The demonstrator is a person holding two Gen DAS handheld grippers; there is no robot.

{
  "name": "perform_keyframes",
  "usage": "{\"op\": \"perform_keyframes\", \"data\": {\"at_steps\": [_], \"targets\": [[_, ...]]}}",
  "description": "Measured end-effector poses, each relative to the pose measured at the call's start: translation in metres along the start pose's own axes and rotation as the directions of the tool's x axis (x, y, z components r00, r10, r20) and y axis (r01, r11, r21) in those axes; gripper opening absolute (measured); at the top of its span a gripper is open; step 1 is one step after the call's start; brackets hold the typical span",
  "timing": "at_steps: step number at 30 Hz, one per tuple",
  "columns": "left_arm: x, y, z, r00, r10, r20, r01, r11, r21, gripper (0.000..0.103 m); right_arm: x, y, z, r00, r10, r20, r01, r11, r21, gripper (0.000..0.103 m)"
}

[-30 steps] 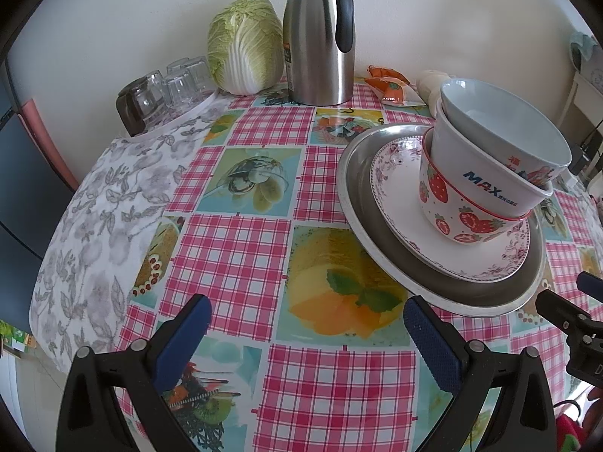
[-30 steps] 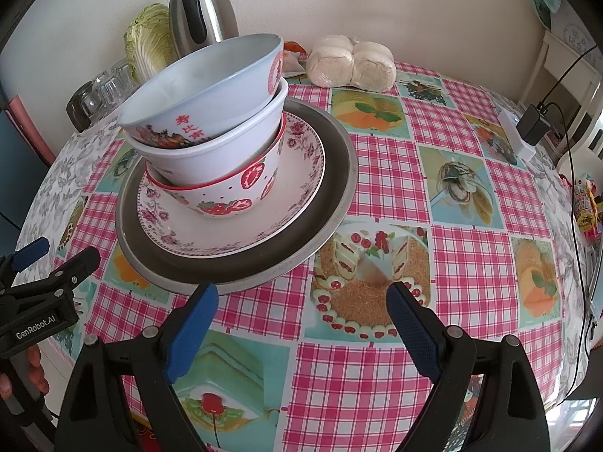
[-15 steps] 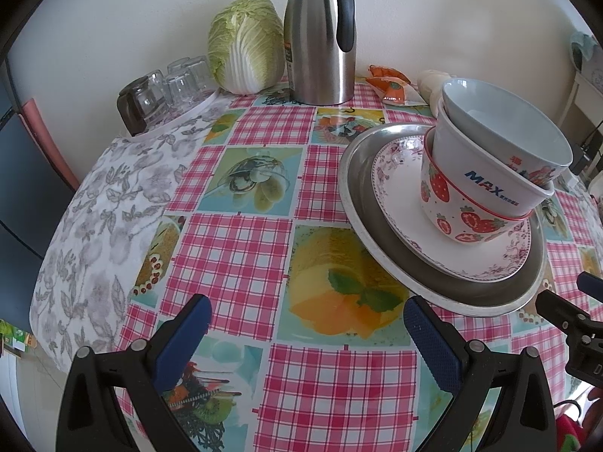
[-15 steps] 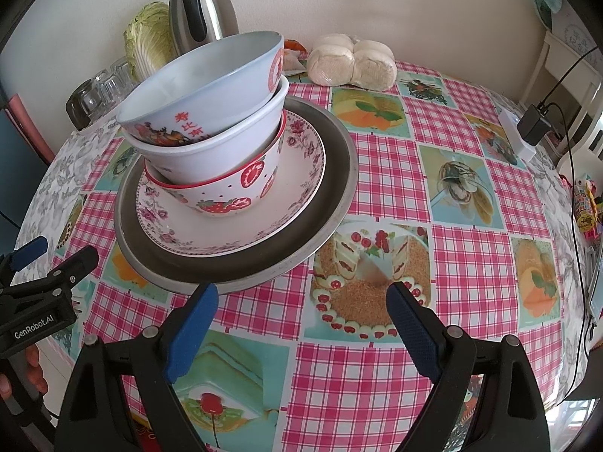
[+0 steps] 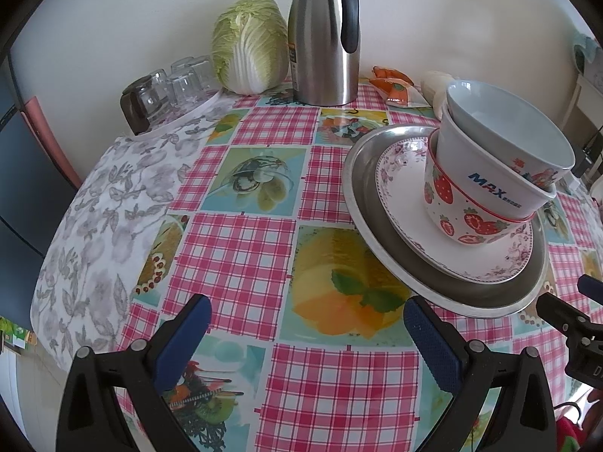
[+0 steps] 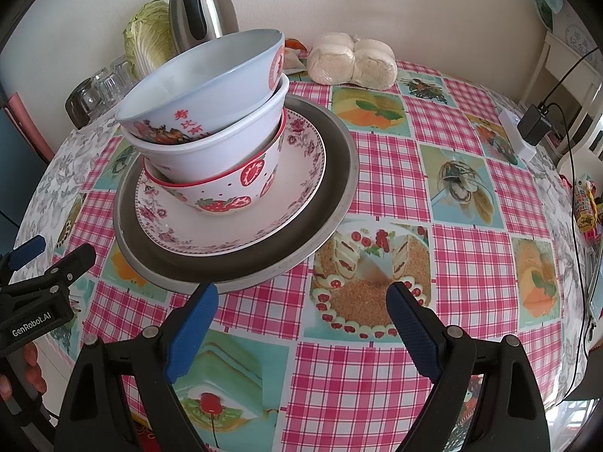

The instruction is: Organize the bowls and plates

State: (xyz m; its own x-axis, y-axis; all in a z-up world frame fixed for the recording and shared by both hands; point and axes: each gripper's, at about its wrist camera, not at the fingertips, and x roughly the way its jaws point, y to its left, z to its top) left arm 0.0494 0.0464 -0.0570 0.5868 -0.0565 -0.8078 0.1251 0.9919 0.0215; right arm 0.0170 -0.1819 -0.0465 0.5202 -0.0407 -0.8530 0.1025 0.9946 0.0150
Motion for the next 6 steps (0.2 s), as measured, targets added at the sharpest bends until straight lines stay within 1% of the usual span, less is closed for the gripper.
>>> {"op": "perform_keyframes", "data": {"at_steps": [6], "targets": [[-0.0054,0.002,0.0005,1.0,-0.011,0.03,0.011,1.0,-0.007,0.103,-0.0002,-0.0006,-0.0004,1.0,0.0,0.0,0.0,1.0,0.0,0.091]]}}
